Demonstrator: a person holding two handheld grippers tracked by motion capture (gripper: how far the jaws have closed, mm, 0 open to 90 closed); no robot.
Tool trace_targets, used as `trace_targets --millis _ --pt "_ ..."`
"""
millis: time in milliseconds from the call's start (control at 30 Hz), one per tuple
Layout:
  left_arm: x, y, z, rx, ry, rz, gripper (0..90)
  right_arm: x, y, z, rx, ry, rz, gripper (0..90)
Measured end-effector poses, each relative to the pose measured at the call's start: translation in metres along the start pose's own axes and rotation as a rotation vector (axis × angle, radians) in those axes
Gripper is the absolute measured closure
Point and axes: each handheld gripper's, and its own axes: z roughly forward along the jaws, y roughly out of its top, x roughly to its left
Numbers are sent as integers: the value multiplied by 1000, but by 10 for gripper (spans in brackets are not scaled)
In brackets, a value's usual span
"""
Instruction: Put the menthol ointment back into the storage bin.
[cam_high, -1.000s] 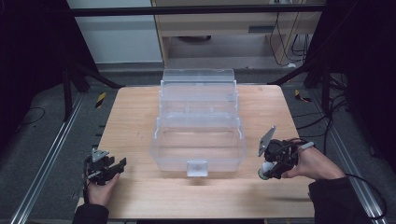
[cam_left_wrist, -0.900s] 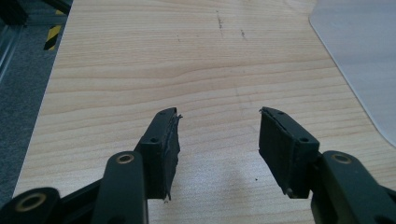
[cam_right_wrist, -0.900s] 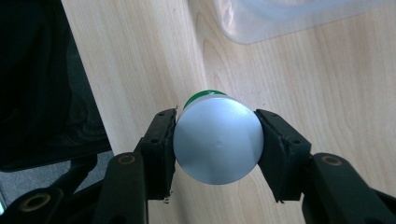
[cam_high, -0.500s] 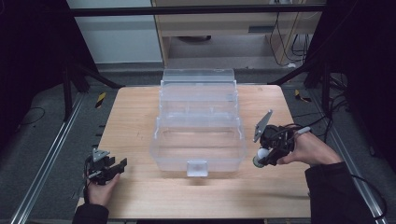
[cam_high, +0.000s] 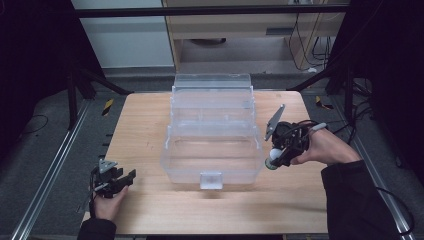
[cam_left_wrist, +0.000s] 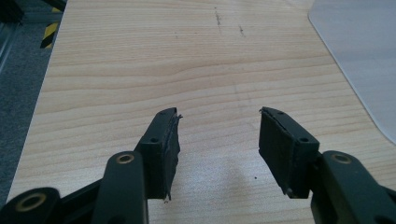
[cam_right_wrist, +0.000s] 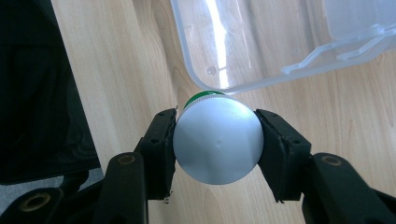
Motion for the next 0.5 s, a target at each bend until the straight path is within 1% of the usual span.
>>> trace_targets --millis 67,133,167,233,300,400,433,500 --pt "0 0 0 0 0 0 472 -1 3 -2 -6 -1 -5 504" --pt "0 0 1 2 0 1 471 -3 9 -5 -13 -5 -1 504" --pt "0 0 1 4 2 4 471 -3 9 -5 -13 -5 -1 504" --pt "0 0 1 5 2 3 471 -5 13 -7 -26 -16 -7 504" --pt "0 0 1 4 1 1 471 -7 19 -8 -37 -16 -7 504" --pt "0 0 1 3 1 1 471 -7 22 -8 -39 -15 -11 504" --pt "0 0 1 3 1 1 471 -8 26 -8 -43 -14 -22 504" --pt "0 0 1 2 1 2 471 -8 28 -7 -44 -11 -18 504"
